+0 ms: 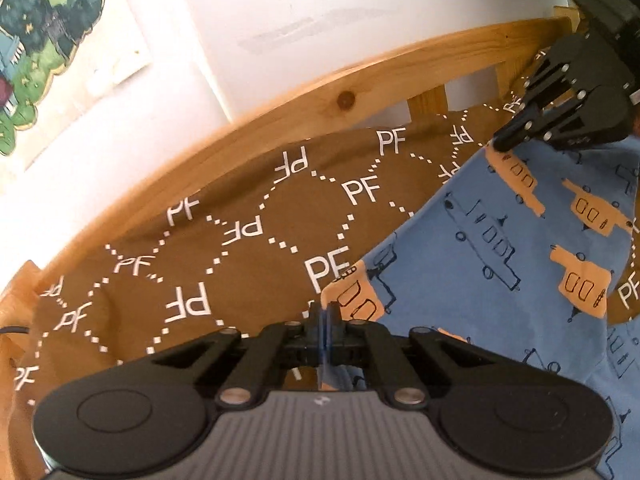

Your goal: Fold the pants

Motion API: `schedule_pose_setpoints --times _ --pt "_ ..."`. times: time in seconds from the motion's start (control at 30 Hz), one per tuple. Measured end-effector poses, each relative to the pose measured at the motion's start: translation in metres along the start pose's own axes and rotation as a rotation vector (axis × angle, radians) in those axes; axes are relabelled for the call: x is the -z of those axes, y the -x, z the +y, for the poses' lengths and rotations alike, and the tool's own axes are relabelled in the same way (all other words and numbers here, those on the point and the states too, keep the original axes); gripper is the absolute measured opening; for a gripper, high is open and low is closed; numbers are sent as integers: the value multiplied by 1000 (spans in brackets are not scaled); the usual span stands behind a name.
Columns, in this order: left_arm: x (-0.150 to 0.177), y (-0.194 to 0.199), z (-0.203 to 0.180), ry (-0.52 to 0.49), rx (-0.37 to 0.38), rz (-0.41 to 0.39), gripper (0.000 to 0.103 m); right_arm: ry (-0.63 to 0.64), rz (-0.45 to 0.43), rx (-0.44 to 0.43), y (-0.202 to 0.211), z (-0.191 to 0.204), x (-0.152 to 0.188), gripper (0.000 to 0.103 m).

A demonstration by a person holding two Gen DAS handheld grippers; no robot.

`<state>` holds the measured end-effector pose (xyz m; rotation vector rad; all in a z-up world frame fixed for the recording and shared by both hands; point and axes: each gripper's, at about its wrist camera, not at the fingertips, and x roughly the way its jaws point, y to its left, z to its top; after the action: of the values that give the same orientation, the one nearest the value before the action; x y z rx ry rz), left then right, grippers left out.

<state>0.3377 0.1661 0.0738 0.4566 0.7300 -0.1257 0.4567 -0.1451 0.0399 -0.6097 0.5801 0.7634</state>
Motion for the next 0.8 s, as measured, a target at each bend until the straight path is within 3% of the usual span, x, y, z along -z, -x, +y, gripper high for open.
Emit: schedule_pose_setpoints --times 0.17,0.4,0.57,0.67,0.8 --pt "5 20 -9 -27 -44 -70 1 50 -49 42 30 13 2 0" --pt "33 73 -20 -90 -79 -208 1 114 -176 28 116 55 31 0" --pt "69 123 -58 -281 -113 -329 1 140 -199 -3 175 96 66 0" --pt "96 138 -82 -357 -124 -345 1 112 -192 -30 199 123 88 0" --pt "136 144 -107 -429 -58 -283 1 32 -163 -64 216 156 121 0"
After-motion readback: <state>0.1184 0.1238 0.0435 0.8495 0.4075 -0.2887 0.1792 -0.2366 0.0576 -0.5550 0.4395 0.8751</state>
